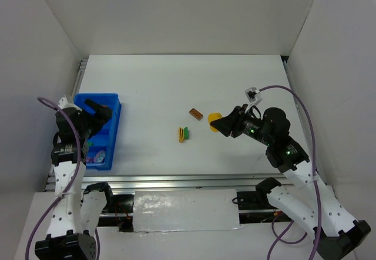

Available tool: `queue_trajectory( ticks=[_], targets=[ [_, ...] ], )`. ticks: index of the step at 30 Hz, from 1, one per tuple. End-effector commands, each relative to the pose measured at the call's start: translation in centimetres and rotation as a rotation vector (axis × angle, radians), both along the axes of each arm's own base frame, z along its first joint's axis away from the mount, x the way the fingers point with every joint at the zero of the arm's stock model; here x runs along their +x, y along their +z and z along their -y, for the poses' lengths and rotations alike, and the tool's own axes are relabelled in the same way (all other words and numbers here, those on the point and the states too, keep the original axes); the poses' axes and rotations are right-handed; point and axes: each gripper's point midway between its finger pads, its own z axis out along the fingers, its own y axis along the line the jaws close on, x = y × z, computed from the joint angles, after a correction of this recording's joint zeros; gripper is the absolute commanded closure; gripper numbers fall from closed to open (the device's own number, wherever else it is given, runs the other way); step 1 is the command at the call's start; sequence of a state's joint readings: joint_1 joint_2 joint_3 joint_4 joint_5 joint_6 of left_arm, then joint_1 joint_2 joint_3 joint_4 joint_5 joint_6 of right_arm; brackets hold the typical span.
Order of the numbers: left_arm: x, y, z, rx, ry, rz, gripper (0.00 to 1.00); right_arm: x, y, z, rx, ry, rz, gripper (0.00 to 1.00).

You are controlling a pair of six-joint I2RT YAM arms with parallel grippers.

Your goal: Sort the legos into containers by color

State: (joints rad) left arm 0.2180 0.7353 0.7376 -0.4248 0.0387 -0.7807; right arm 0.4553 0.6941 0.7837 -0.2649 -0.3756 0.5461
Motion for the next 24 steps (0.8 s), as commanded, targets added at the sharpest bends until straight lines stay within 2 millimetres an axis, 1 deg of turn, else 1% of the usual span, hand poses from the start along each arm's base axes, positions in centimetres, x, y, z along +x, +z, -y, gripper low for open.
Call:
queue_trajectory(
  ticks=[1, 2, 3, 4, 5, 6, 7, 8, 9, 10, 11, 12, 13, 14, 16, 17, 18, 19, 20, 22, 23, 24],
  targets=[
    [0.3, 8.4, 8.4, -0.058, -0.516, 0.312, 0.01, -1.9, 2.6, -1.6, 0.066, 0.164, 0.138, 1.00],
    [0.2, 10.6, 10.0, -0.080, -0.601, 0.411, 0.00, -2.9, 2.9, -2.2, 0.080, 0.237, 0.145, 1.00],
    [-0.7, 11.8, 12.4, -0.113, -0.714, 0.462, 0.00, -3.2, 3.3, -2.6, 0.092, 0.272, 0.162, 1.00],
    [-1.6, 13.1, 13.9, -0.135, -0.790, 0.515, 0.01, -3.7, 3.5, -2.9, 0.102, 0.310, 0.167, 1.00],
    [-2.8, 14.1, 15.7, -0.181, -0.878, 0.546, 0.01, -4.0, 3.7, -3.2, 0.108, 0.338, 0.169, 1.00],
    [-4.4, 15.7, 18.2, -0.187, -0.993, 0.618, 0.00, -4.7, 3.8, -3.6, 0.123, 0.389, 0.163, 1.00],
    [-5.2, 16.3, 19.4, -0.196, -1.041, 0.635, 0.00, -4.8, 4.3, -3.7, 0.136, 0.404, 0.181, 1.00],
    [-5.5, 17.0, 20.4, -0.198, -1.068, 0.652, 0.00, -5.0, 4.5, -3.8, 0.146, 0.420, 0.186, 1.00],
    [-7.1, 17.6, 22.4, -0.222, -1.156, 0.671, 0.00, -5.2, 4.9, -3.9, 0.161, 0.437, 0.202, 1.00],
    [-7.7, 18.1, 23.4, -0.230, -1.195, 0.691, 0.00, -5.3, 5.2, -4.1, 0.181, 0.445, 0.191, 1.00],
    [-8.0, 18.1, 24.4, -0.253, -1.230, 0.686, 0.00, -5.4, 5.3, -4.2, 0.192, 0.454, 0.189, 1.00],
    [-9.2, 18.3, 25.8, -0.281, -1.288, 0.690, 0.00, -5.4, 5.6, -4.4, 0.209, 0.469, 0.207, 1.00],
    [-9.1, 18.5, 26.6, -0.291, -1.314, 0.701, 0.01, -5.9, 5.7, -4.6, 0.231, 0.502, 0.186, 1.00],
    [-9.8, 18.5, 27.8, -0.308, -1.352, 0.696, 0.02, -6.0, 6.0, -4.7, 0.243, 0.518, 0.205, 1.00],
    [-10.2, 18.8, 28.9, -0.304, -1.386, 0.699, 0.04, -6.1, 6.1, -4.8, 0.256, 0.521, 0.198, 1.00],
    [-10.0, 18.3, 29.7, -0.307, -1.399, 0.673, 0.05, -6.0, 6.1, -4.9, 0.257, 0.516, 0.200, 1.00],
    [-10.6, 18.2, 30.6, -0.314, -1.423, 0.666, 0.05, -6.1, 6.2, -4.9, 0.259, 0.512, 0.203, 1.00],
    [-10.6, 18.2, 31.2, -0.311, -1.442, 0.673, 0.06, -6.2, 6.2, -4.9, 0.262, 0.515, 0.201, 1.00],
    [-11.3, 18.2, 31.9, -0.318, -1.470, 0.673, 0.06, -6.3, 6.3, -5.0, 0.267, 0.525, 0.208, 1.00],
    [-11.2, 18.4, 32.5, -0.308, -1.474, 0.679, 0.07, -6.6, 6.4, -5.2, 0.276, 0.542, 0.205, 1.00],
    [-10.8, 17.9, 32.9, -0.305, -1.474, 0.659, 0.08, -7.0, 6.5, -5.3, 0.280, 0.564, 0.213, 1.00],
    [-10.8, 17.9, 33.1, -0.304, -1.477, 0.658, 0.10, -7.2, 6.5, -5.4, 0.282, 0.574, 0.214, 1.00]
  ],
)
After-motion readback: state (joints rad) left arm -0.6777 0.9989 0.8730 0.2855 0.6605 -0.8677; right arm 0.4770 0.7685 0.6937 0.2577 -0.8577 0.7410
